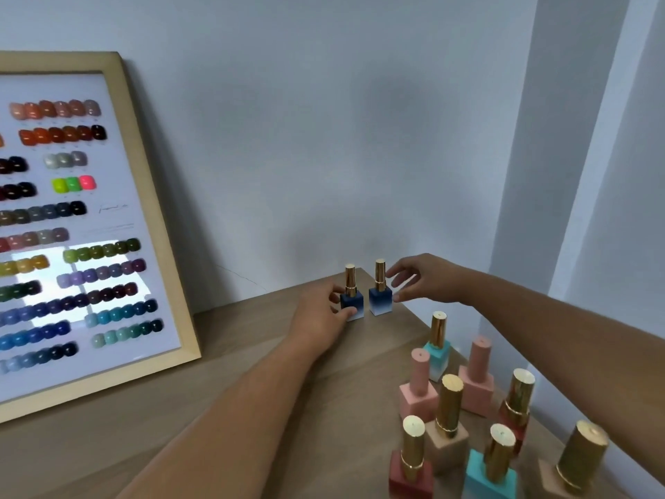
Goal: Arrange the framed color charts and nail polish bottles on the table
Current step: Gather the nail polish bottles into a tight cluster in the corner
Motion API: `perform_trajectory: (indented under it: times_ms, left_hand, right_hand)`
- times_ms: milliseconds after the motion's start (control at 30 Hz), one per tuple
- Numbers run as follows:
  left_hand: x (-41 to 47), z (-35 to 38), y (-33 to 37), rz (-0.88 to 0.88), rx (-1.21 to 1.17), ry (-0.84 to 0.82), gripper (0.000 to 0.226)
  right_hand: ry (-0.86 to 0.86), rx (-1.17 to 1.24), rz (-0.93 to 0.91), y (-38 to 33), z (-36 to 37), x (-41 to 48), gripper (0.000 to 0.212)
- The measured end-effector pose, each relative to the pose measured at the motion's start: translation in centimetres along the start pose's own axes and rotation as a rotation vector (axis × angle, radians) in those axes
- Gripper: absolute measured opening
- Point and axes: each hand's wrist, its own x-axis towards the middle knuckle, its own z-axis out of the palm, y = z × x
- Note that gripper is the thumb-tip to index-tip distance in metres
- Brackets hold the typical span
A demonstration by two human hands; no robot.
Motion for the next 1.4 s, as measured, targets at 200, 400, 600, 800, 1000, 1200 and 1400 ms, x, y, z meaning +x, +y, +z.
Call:
perform_trajectory:
  times_ms: [200,400,600,800,1000,1200,1400]
  left_hand:
    - [-0.1,1.9,0.6,0.023,-0.03,0.039,0.031]
    - [0.4,3.1,0.8,0.019,-0.037,0.073,0.033]
    - [1.0,3.4,0.8,0.011,-0.02,0.071,0.036]
    - [0.8,2.6,1.6,-0.052,-0.017,0.027,0.045]
    - [-1.2,-2.2,4.6,0.125,-0.027,0.196,0.034]
    - [-5.4,-6.9,7.8,0.235,-0.068,0.098,0.001]
    - [-8.7,-6.7,9.9,0.272,0.04,-0.308,0.012]
  right_hand:
    - [0.012,0.055,-0.017,0.4,1.4,0.8,0.033]
    - [0.03,0.118,-0.005,0.9,1.4,0.7,0.022]
    - [0.049,0.121,0.01,0.6,1.5,0.7,0.023]
    - [0.067,0.086,0.024,0.1,1.2,-0.3,0.038]
    - [0.124,0.043,-0.011,-2.6,-2.3,-4.1,0.028]
    - [0.11,-0.024,-0.095,-6.5,-6.2,-10.1,0.014]
    - [0.022,-0.271,-0.081,-7.5,-5.9,-14.8,0.02]
